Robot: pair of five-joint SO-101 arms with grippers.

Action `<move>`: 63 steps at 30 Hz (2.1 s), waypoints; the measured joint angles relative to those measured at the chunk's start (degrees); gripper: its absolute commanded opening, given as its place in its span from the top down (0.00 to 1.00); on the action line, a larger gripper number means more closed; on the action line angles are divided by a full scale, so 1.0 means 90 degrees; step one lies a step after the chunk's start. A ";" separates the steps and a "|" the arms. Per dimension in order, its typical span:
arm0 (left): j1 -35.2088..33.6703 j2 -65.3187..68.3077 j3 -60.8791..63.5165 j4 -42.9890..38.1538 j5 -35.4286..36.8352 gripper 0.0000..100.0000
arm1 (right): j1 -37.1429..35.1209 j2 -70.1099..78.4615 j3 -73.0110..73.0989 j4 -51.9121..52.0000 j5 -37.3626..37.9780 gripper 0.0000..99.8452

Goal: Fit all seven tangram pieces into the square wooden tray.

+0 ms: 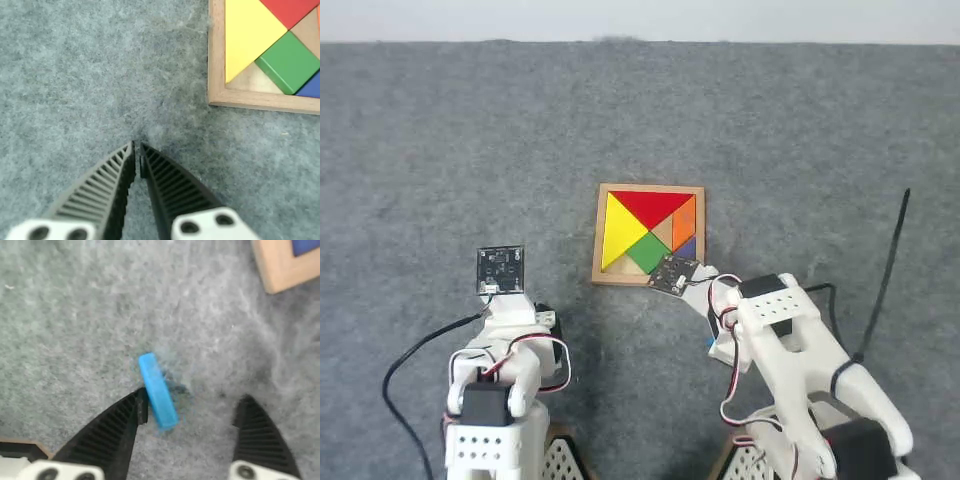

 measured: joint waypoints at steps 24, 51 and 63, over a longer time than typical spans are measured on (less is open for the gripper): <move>0.0000 0.0000 0.0000 0.0000 0.0000 0.99 | -0.0361 0.0068 -0.2647 0.1758 -0.0352 0.99; 0.0000 0.0000 0.0000 0.0000 0.0000 0.99 | -0.2120 0.5578 -0.8000 0.1895 -0.0850 0.99; 0.0000 0.0000 0.0000 0.0000 0.0000 0.99 | -0.2256 0.5861 -0.8127 0.1739 -0.0850 0.89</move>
